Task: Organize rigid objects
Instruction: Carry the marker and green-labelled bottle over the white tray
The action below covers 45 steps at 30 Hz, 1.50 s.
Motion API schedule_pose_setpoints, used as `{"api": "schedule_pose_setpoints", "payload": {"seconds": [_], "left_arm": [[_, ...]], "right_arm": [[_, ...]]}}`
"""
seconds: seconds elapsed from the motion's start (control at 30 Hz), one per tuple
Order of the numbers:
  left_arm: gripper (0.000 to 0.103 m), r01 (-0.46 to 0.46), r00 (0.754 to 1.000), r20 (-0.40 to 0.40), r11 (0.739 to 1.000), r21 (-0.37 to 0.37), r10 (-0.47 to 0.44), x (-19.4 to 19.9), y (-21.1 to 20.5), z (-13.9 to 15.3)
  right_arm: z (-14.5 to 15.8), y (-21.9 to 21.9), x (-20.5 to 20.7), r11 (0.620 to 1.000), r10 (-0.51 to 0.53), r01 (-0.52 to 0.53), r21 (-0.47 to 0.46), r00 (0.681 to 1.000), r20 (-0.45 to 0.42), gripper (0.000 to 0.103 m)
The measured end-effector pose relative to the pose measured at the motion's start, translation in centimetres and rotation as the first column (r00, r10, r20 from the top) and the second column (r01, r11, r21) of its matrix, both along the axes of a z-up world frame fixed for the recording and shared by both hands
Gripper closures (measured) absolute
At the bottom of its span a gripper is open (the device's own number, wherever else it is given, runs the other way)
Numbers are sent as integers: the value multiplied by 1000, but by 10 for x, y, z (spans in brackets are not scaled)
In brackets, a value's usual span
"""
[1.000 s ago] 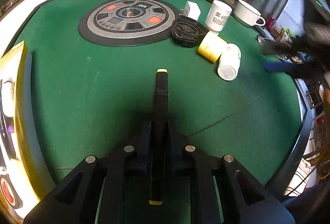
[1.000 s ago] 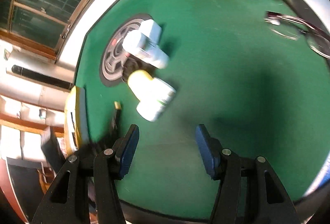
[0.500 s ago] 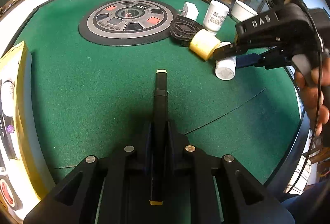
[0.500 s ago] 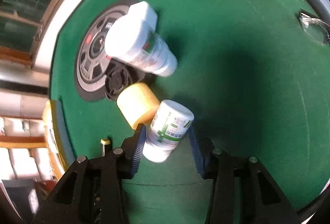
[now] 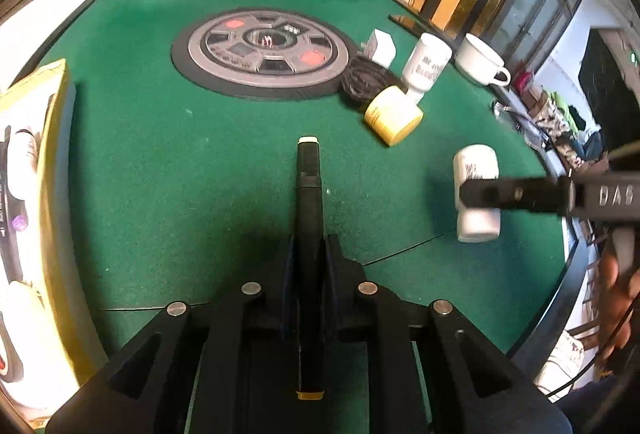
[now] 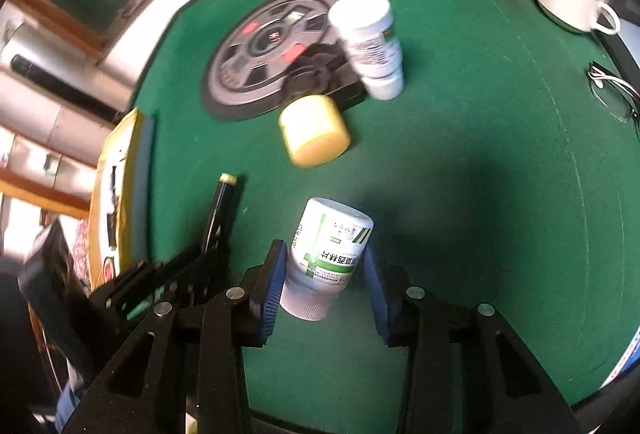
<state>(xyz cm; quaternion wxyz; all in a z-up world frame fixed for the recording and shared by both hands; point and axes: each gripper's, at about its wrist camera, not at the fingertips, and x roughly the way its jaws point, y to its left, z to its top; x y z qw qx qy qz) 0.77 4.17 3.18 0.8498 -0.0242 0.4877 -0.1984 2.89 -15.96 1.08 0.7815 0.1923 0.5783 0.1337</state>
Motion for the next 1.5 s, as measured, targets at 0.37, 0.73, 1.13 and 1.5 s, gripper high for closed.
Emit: {"api": "schedule_pose_setpoints", "payload": {"seconds": [0.37,0.73,1.13,1.5], "left_arm": [[91,-56,996,69,998,-25,57,-17,21,31],[91,-174,978,110,983,-52,179,-38,77,53],[91,-316,940,126,948,-44,319,-62,156,58],[91,-379,919,102,925,-39,381,-63,208,44]], "right_arm": [[23,32,-10,996,87,-88,7,993,77,68],[43,77,-21,983,178,-182,13,974,141,68],[57,143,-23,960,266,-277,35,945,193,68],[65,214,-17,926,363,-377,20,904,227,68]]}}
